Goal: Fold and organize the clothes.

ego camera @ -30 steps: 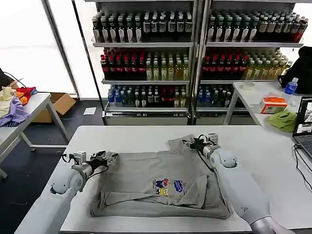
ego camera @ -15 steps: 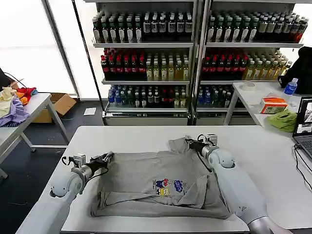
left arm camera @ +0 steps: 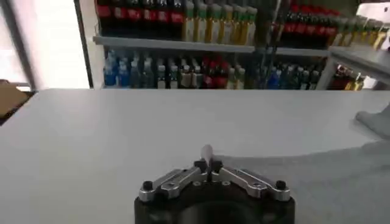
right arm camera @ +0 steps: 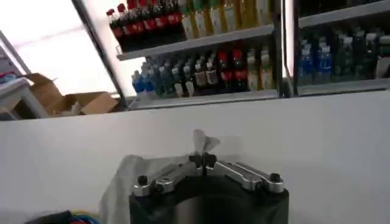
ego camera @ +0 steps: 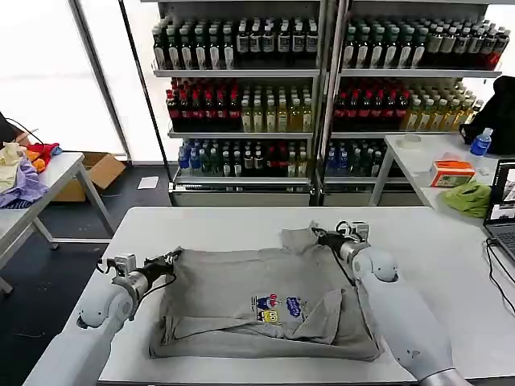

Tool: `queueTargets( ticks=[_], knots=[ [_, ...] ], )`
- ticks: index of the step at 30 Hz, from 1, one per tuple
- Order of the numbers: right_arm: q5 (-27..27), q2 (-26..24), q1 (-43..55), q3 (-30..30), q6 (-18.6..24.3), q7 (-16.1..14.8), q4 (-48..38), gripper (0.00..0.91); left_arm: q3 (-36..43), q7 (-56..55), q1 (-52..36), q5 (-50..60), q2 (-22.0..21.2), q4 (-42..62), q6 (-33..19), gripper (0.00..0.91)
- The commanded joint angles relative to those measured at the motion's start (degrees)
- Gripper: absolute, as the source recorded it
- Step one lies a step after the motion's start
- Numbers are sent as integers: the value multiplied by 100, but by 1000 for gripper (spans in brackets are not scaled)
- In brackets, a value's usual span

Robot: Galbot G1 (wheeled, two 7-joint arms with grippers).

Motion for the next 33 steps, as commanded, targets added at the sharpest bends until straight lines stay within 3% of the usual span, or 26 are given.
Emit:
queueTargets(
  ticks=[1, 8, 16, 25, 33],
  knots=[
    [299, -393, -696, 412, -36, 92, 1690, 0, -275, -240, 279, -211, 117, -893, -99, 10],
    [529, -864, -1498, 841, -6, 119, 3006, 0, -651, -296, 939, -215, 313, -1780, -113, 10],
    [783, -1222, -3006, 1861, -8, 177, 4217, 0, -1056, -279, 1703, -222, 401, -2448, -58, 20],
    [650, -1190, -4765, 2597, 72, 159, 4929, 0, -1480, -308, 2878, -155, 425, -3123, 81, 20],
    [63, -1043, -5679, 2574, 96, 182, 4913, 0, -1633, -356, 3993, 366, 189, -3345, 65, 10]
  ],
)
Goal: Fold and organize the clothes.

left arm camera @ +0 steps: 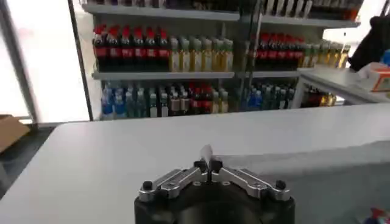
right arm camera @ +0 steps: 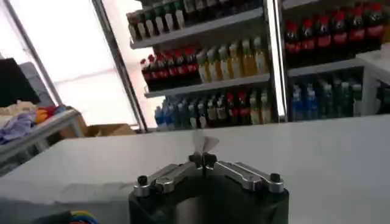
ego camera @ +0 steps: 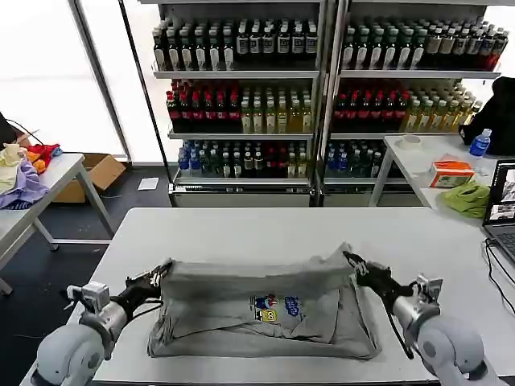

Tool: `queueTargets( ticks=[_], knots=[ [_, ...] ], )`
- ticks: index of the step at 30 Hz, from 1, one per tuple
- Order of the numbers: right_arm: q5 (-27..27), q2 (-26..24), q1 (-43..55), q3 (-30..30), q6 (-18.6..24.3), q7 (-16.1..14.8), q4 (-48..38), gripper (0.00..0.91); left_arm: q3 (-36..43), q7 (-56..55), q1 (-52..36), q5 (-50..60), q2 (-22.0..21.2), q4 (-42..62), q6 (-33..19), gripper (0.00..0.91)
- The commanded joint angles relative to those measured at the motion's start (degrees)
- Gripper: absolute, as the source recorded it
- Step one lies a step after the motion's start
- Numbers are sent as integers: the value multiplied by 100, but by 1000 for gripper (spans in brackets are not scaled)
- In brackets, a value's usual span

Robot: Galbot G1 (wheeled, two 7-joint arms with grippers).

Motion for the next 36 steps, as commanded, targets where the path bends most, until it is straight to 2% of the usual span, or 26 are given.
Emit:
queueTargets(
  ticks=[1, 7, 8, 9, 10, 15, 17, 21, 24, 25, 28, 32, 36],
  knots=[
    [-502, 9, -1669, 390, 46, 26, 518, 0, -351, -58, 1796, 511, -225, -733, 18, 10],
    [-589, 65, -1786, 385, 80, 204, 466, 0, -459, -93, 2431, 928, -489, -974, 70, 10],
    [-581, 69, -1787, 409, 106, 247, 482, 353, -501, -124, 2521, 973, -560, -1002, 80, 171],
    [-580, 71, -1784, 419, 117, 292, 494, 907, -509, -135, 2574, 1012, -588, -1011, 93, 494],
    [-561, 86, -1778, 438, 134, 325, 508, 907, -515, -131, 2602, 1134, -624, -1033, 135, 907],
    [-415, 82, -1792, 506, 305, 405, 638, 907, -645, -203, 2607, 1191, -716, -1143, 202, 907],
    [-431, 78, -1791, 553, 505, 380, 676, 907, -723, -286, 2511, 1189, -713, -1199, 276, 907],
    [-512, 91, -1791, 676, 905, 146, 740, 907, -977, -363, 2392, 1165, -747, -1256, 273, 907],
    [-855, 184, -1809, 957, 1724, -245, 649, 907, -1231, -502, 2521, 1014, -926, -1460, 186, 907],
    [-1270, 268, -1805, 1114, 2340, -514, 474, 907, -1253, -664, 2581, 930, -988, -1513, 59, 907],
    [-1294, 364, -1856, 1385, 3149, -853, 168, 907, -1154, -838, 2730, 916, -1258, -1538, -374, 907],
    [-1003, 547, -1935, 1570, 3579, -957, -234, 907, -676, -842, 2657, 1284, -1680, -1262, -687, 907],
    [-1057, 659, -2022, 1563, 3621, -903, -364, 907, -457, -896, 2313, 1421, -2051, -965, -887, 907]
  ],
)
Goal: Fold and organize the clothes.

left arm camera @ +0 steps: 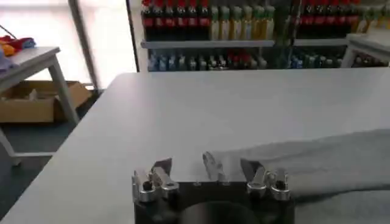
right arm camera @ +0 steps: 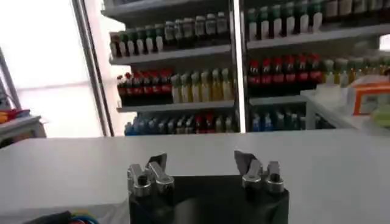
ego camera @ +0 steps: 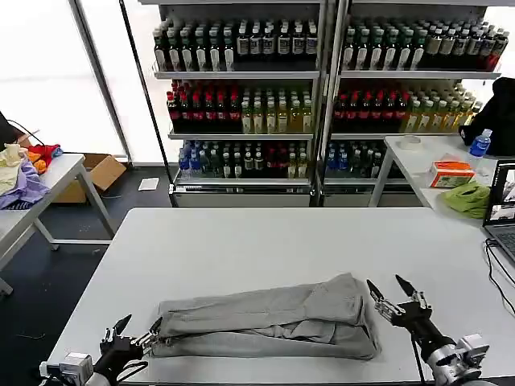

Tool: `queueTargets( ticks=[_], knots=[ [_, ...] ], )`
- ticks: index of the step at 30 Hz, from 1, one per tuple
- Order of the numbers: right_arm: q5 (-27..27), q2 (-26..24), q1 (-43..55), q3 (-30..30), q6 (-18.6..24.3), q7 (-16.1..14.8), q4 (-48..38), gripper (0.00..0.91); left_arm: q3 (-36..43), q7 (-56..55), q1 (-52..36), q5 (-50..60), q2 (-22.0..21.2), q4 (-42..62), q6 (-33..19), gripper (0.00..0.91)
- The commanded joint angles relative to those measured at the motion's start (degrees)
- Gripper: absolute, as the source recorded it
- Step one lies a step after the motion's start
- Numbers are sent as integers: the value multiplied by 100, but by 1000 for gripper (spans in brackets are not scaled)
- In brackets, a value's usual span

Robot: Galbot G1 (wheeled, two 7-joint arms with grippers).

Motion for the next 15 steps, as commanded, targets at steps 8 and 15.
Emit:
queueTargets(
  ticks=[8, 15],
  knots=[
    [-162, 426, -278, 313, 1253, -320, -506, 907, 699, -451, -544, 455, -1164, 754, -774, 907],
    [-142, 385, -295, 314, 1229, -287, -504, 907, 768, -374, -663, 459, -1148, 1175, -785, 897]
  ],
)
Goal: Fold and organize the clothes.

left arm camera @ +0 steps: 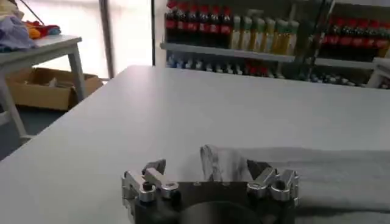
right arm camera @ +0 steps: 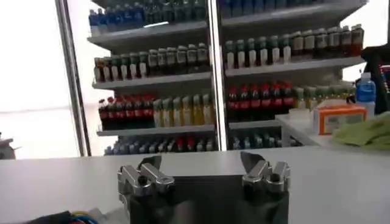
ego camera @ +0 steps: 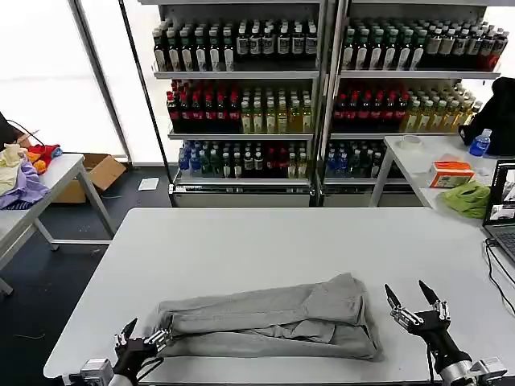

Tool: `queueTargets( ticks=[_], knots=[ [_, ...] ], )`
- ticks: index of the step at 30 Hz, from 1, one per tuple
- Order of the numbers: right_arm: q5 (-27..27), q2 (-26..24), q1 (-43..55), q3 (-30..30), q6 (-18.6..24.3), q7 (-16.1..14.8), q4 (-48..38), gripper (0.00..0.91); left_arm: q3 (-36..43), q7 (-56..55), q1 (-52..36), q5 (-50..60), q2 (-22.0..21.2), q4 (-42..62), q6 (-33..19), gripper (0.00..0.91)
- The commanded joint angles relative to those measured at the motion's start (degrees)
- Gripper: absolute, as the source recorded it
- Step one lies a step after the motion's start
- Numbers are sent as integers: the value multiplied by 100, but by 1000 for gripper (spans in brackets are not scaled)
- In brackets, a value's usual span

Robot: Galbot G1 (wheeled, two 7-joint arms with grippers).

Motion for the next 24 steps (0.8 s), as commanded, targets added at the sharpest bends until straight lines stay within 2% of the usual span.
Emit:
queueTargets(
  ticks=[1, 2, 3, 4, 6, 24],
  knots=[
    [-27, 93, -65, 95, 330, -77, -141, 907, 248, -35, -251, 103, -299, 601, -197, 826],
    [-22, 102, -69, 103, 331, -80, -133, 907, 266, -31, -240, 90, -309, 623, -217, 655],
    [-22, 106, -74, 103, 330, -77, -128, 907, 289, -35, -232, 76, -317, 619, -236, 564],
    [-23, 109, -75, 103, 327, -79, -127, 907, 295, -31, -227, 74, -324, 613, -237, 232],
    [-22, 114, -69, 96, 318, -59, -139, 907, 347, -30, -218, 82, -350, 613, -257, 0],
    [53, 150, -27, 91, 241, -8, -120, 907, 440, 162, -227, 450, -450, 566, -802, 0]
  ],
)
